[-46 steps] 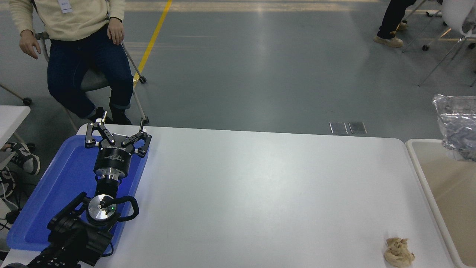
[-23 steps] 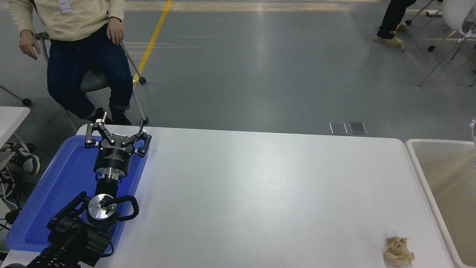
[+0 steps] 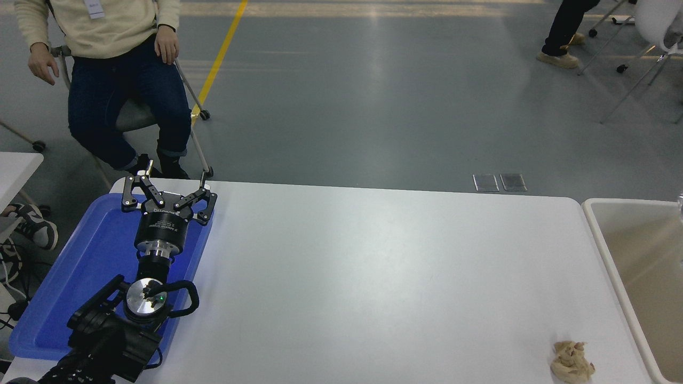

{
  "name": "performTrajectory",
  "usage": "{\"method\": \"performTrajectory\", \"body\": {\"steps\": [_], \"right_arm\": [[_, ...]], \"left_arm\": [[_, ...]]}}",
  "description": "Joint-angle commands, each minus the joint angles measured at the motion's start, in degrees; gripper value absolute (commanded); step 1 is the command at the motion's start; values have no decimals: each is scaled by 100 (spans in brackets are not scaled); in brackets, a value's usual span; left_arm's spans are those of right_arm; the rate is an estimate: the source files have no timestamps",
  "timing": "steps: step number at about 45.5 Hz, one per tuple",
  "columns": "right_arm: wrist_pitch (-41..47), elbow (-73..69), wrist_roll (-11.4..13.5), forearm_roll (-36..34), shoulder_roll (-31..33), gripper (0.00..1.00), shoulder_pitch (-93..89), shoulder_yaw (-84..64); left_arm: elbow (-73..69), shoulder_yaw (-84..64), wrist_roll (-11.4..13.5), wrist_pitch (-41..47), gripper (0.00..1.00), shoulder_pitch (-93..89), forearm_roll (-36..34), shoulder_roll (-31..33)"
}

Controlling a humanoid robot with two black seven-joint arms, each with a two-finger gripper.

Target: Pick up foil plate and place in dustbin

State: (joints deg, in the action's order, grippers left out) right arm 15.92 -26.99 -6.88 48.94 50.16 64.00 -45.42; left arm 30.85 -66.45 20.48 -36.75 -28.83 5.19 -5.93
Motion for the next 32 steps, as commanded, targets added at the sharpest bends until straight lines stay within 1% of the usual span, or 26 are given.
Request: {"method": "performTrajectory", "body": {"steps": [1,7,18,22,32], "right_arm": [[-362,800,-7,-261,-480,0,-950,200],[-406,1160,-24,-490,-656,0,-1302,200],[-828,1820,-51,-903,-1069,0,-2076,200],[-942,1916,-51,-1070,-1122,0,-2260,200],[-1127,1978,-42,-1167,-1289,0,-2384,200]], "left_arm": [[0,0,0,1,100,-8,0,-4],[0,0,0,1,100,0,0,4],[0,0,0,1,100,0,0,-4],[0,0,0,1,100,0,0,-4],[0,0,0,1,100,0,9,-4]]}}
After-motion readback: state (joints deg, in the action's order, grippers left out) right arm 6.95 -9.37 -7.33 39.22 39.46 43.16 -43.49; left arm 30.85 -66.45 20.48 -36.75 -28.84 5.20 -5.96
